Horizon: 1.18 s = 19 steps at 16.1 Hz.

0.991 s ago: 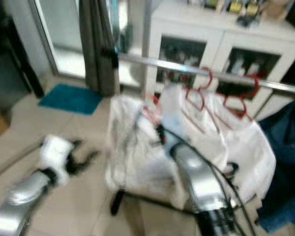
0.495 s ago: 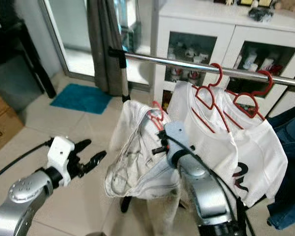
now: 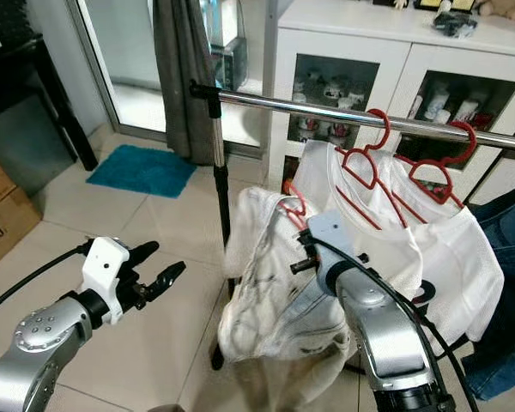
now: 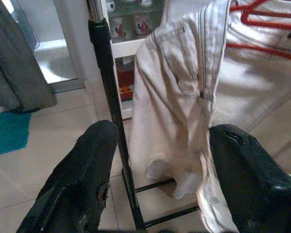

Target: Hang hanger

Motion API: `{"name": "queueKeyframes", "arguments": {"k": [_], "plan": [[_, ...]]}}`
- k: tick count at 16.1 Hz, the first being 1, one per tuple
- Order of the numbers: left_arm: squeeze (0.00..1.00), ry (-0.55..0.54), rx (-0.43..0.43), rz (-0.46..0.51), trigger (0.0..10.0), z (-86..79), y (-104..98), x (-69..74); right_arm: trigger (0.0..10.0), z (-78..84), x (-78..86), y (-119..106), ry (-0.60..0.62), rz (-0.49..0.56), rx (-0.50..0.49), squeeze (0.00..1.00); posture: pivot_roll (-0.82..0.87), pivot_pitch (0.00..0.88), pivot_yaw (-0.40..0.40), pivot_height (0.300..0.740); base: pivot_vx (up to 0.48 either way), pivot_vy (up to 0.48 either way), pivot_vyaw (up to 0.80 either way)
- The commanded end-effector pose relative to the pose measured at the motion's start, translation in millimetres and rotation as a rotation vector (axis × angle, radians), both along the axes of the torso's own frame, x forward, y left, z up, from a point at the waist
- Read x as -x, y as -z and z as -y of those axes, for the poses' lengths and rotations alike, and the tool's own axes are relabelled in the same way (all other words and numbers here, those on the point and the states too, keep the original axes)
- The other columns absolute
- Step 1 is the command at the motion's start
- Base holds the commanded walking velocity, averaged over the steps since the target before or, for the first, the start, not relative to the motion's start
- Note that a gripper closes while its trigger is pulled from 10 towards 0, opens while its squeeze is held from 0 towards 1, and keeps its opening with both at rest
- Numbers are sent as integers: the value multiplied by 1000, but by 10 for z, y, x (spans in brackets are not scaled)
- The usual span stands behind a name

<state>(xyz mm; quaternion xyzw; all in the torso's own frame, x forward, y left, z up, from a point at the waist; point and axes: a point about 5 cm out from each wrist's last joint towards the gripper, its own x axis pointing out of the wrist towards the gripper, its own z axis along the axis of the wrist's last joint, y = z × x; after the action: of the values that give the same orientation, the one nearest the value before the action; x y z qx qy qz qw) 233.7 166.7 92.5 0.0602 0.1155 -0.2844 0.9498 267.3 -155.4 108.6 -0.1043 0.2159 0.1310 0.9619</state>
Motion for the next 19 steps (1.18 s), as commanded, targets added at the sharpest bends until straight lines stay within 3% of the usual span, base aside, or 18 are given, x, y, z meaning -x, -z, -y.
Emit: {"name": "queueKeyframes", "arguments": {"k": [1, 7, 9, 14, 15, 16, 19], "plan": [[0, 14, 2, 22, 10000, -2, -73, -32, 10000, -72, -145, -263, 15, 119, -58, 0, 31, 0, 1, 740, 0, 0, 0], [0, 174, 35, 71, 10000, 106, -366, -72, 10000, -145, -450, -531, 105, 233, -122, 0, 33, 0, 3, 740, 0, 0, 0], [0, 241, 28, 87, 10000, 159, -425, -65, 10000, -229, -647, -618, 94, 260, -122, 0, 33, 0, 2, 740, 0, 0, 0], [0, 278, 19, 92, 10000, 174, -511, -72, 10000, -287, -1032, -749, 139, 271, -142, 0, 41, 0, 5, 740, 0, 0, 0], [0, 278, 19, 92, 10000, 174, -511, -72, 10000, -287, -1032, -749, 139, 271, -142, 0, 41, 0, 5, 740, 0, 0, 0], [0, 284, 15, 87, 10000, 160, -516, -62, 10000, -322, -1158, -828, 146, 284, -161, 0, 44, 0, 4, 740, 0, 0, 0], [0, 290, 12, 84, 10000, 159, -519, -53, 10000, -397, -1269, -871, 142, 282, -172, 0, 48, 0, 2, 740, 0, 0, 0]]}}
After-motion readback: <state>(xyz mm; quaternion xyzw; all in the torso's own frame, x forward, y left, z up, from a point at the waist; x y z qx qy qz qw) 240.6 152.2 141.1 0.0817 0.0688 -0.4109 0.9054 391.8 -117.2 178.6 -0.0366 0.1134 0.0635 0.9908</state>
